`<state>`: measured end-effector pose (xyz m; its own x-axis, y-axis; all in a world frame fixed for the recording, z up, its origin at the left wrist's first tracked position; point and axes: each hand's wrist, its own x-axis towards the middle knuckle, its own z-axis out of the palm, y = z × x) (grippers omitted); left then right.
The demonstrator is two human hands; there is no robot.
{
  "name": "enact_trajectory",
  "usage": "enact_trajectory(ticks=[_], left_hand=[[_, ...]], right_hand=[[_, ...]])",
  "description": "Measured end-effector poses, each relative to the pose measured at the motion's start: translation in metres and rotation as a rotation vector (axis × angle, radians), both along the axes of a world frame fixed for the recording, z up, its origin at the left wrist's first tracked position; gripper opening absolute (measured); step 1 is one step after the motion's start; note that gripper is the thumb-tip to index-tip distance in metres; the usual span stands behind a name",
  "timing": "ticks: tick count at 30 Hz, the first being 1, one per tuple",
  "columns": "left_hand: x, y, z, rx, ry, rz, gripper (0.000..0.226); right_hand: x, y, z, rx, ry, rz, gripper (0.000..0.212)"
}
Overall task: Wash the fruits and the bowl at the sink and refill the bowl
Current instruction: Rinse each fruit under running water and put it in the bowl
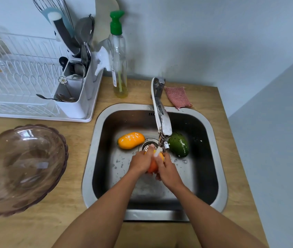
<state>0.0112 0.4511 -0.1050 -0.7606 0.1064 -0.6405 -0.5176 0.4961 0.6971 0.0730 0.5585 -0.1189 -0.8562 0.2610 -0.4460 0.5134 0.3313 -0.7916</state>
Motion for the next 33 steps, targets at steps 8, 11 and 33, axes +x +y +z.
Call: enact_trajectory(ticks=[8,11,33], left_hand=[[-0.011,0.001,-0.039,0.107,-0.202,0.121,0.094],[-0.012,-0.001,-0.025,0.138,-0.296,0.142,0.089],[0.01,-0.016,0.006,0.297,-0.206,-0.079,0.064]], right_hand=[[0.001,0.007,0.006,-0.049,0.045,-0.002,0.038],[0.006,0.009,-0.001,-0.044,0.039,0.028,0.047],[0.005,0.004,0.005,-0.399,-0.029,-0.258,0.029]])
